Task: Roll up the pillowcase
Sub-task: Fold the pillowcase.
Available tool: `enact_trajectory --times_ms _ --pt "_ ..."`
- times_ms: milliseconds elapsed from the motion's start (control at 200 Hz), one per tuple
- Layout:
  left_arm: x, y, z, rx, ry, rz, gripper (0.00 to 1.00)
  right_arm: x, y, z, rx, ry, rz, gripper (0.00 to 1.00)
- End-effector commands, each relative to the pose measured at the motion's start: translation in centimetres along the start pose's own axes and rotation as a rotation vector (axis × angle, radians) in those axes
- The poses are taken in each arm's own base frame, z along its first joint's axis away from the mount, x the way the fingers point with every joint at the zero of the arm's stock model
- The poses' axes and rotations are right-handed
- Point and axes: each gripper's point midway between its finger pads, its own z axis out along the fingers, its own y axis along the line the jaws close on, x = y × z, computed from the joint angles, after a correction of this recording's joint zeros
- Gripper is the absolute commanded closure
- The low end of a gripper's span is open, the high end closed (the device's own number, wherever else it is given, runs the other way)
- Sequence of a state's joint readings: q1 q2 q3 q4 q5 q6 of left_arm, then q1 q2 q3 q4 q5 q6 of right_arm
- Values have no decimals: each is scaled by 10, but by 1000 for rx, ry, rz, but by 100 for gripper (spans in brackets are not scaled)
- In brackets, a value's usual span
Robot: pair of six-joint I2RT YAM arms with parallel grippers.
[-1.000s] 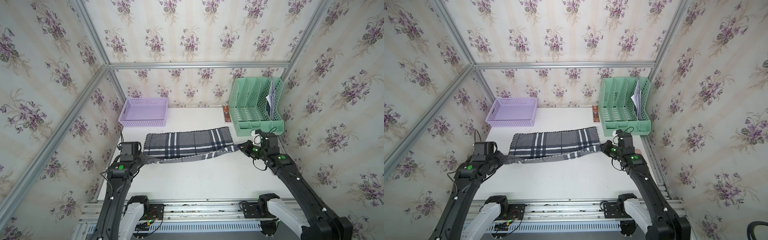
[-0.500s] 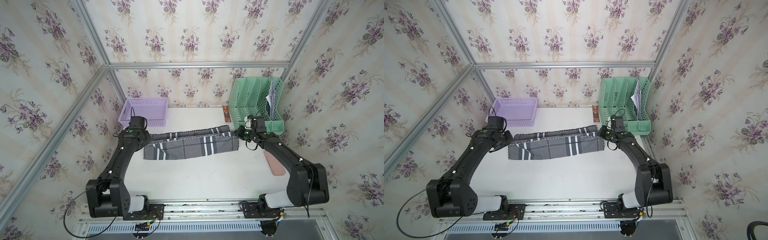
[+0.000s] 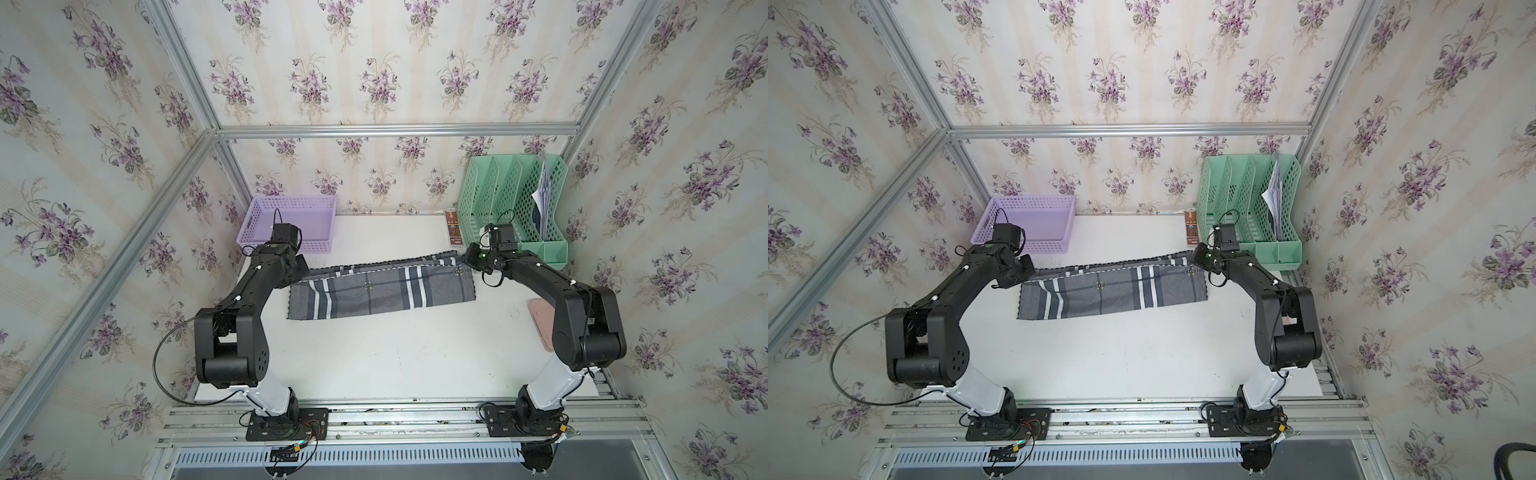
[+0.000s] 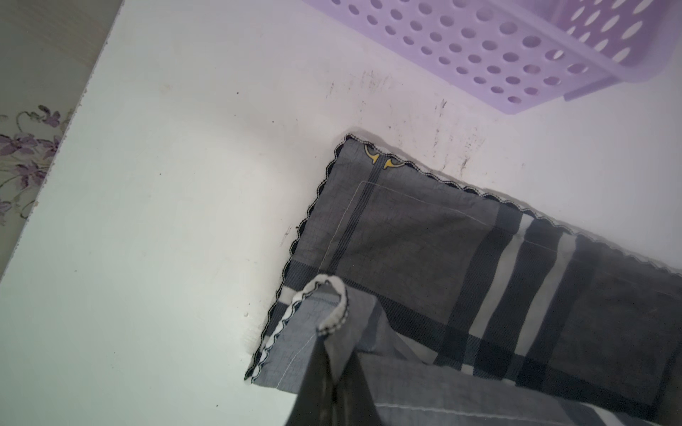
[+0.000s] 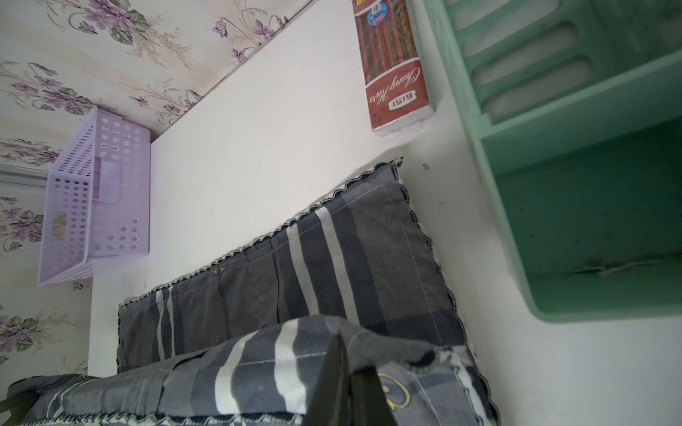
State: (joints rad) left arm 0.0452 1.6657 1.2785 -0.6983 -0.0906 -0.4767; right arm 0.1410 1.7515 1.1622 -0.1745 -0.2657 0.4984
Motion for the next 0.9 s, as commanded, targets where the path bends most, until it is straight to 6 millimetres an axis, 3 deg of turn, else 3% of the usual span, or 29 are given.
enact_trajectory --times_ms 0,235,280,340,425,564,674,764,864,894 --pt "-6 13 7 -93 3 19 100 -12 -8 7 40 -49 13 100" --pt "-9 13 22 -128 21 4 98 -13 -14 25 54 -33 47 99" --pt "-11 13 23 -127 21 1 90 -14 -14 28 53 -31 50 94" --pt "-13 9 25 -121 23 1 85 -18 -12 30 49 -32 62 79" --pt "-24 8 26 -136 11 -11 51 -31 -4 33 35 -48 70 61" --pt "-52 3 11 -142 -28 -54 37 -70 27 28 -30 -88 53 44" --pt "-60 -4 -6 -92 -53 -95 36 -86 51 9 -82 -122 7 42" --pt "-39 -2 -8 -81 -35 -104 32 -73 55 -4 -50 -130 -81 42" --pt "1 10 6 -97 31 -104 31 -27 46 -3 42 -71 -170 46" --pt "15 16 11 -114 55 -102 31 -13 41 -1 64 -48 -186 53"
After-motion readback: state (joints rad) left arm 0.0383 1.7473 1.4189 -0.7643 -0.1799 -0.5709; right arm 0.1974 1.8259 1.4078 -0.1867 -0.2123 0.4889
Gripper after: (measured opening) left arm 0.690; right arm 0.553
